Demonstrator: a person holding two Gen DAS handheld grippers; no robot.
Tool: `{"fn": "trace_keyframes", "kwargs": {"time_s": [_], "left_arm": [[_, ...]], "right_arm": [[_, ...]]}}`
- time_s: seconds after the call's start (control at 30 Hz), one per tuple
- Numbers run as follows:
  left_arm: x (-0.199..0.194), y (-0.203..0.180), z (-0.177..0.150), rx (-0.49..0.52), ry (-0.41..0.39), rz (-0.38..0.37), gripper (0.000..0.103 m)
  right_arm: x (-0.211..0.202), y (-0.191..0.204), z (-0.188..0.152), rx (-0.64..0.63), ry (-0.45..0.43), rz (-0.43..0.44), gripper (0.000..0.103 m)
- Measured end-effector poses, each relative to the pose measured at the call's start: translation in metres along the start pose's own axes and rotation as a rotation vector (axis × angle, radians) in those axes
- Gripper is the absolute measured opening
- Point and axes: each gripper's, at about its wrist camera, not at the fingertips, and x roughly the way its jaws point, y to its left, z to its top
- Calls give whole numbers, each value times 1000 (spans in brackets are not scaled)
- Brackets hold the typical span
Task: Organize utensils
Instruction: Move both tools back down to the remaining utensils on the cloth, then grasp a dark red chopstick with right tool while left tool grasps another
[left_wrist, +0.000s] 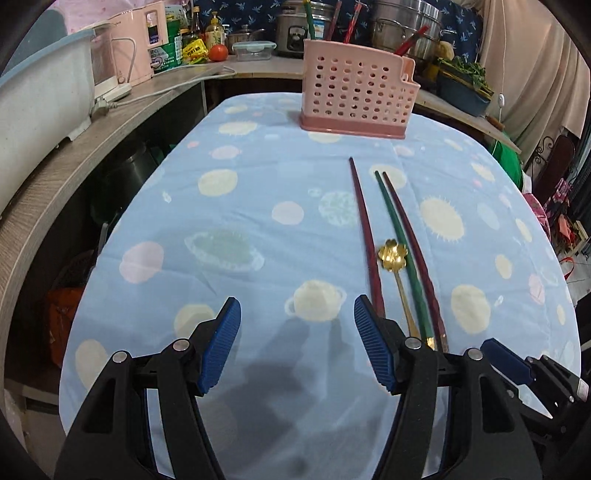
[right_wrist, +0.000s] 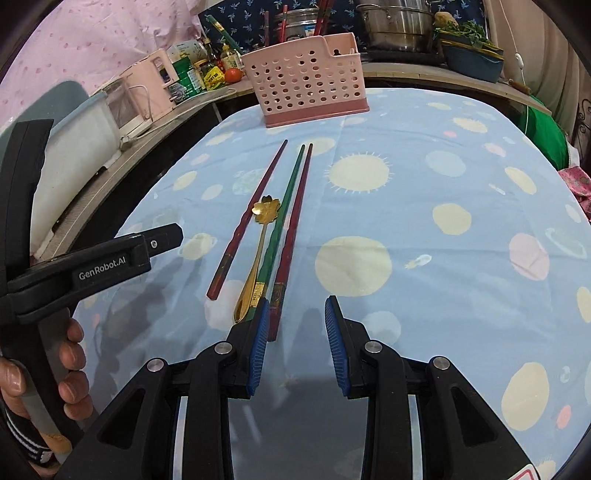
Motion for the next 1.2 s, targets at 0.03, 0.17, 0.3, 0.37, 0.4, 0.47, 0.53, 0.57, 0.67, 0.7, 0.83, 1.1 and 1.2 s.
{"fn": "trace_keyframes", "kwargs": {"time_s": [0.03, 0.17, 0.3, 0.37, 0.4, 0.47, 0.53, 0.57, 0.67, 0.7, 0.83, 1.1, 1.2], "left_arm": [[1, 0, -2, 2, 3, 1, 61], [1, -2, -6, 8, 10, -3, 61], [2, -4, -9, 15, 14, -6, 61], [2, -5, -10, 17, 16, -8, 61], [3, -5, -10, 19, 17, -8, 61], [3, -5, -10, 20, 19, -9, 61], [3, -6, -11, 22, 22, -12, 61], [3, -7, -11, 25, 23, -13, 61], [4, -10, -13, 31, 27, -18, 61], [4, -11, -13, 34, 29, -20, 61], [5, -18, -16, 49, 37, -34, 61], [9, -31, -19, 75, 49, -57, 61], [14, -34, -19, 80, 59, -59, 60]], "right_arm": [[1, 1, -1, -3, 2, 0, 31], [6, 5, -1, -21, 8, -12, 31], [10, 7, -3, -35, 11, -28, 31], [11, 9, -3, -47, 5, -39, 31], [11, 9, -3, -52, 3, -44, 30], [12, 9, -3, -59, -1, -55, 28], [12, 8, -3, -59, -4, -65, 21], [12, 6, -3, -56, -5, -69, 19], [12, -1, -2, -36, -6, -75, 7], [12, -4, -2, -26, -6, -62, 7], [10, -9, -2, -10, -13, -62, 7], [8, -18, -2, 35, -18, -49, 7], [8, -19, -2, 37, -19, -46, 7]]}}
